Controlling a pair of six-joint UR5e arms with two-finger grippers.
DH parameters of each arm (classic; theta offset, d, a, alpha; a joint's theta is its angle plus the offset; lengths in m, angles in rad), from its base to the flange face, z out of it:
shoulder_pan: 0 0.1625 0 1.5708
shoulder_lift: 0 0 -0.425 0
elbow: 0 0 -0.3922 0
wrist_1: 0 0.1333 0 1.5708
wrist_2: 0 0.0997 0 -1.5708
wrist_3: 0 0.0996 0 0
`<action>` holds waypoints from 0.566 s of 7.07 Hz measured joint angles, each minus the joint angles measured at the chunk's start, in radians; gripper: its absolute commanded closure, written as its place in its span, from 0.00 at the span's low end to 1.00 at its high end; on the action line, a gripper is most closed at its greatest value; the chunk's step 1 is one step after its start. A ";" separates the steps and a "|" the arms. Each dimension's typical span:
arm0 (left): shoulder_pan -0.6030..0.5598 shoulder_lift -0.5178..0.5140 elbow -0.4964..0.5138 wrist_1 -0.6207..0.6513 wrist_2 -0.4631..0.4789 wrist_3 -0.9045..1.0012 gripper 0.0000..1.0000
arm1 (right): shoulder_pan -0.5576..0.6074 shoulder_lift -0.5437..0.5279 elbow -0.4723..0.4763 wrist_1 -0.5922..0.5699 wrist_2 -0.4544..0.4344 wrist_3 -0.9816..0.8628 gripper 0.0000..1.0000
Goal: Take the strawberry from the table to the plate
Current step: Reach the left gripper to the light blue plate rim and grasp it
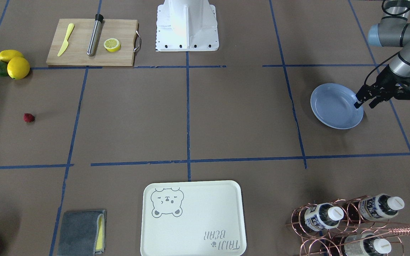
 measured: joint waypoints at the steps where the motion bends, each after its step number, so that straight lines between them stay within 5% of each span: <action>1: 0.002 -0.003 0.000 0.000 0.001 0.000 0.72 | 0.000 0.001 0.000 0.001 0.001 0.000 0.00; 4: 0.013 -0.007 0.001 0.000 0.002 0.003 0.69 | 0.001 0.002 0.001 0.002 0.002 0.000 0.00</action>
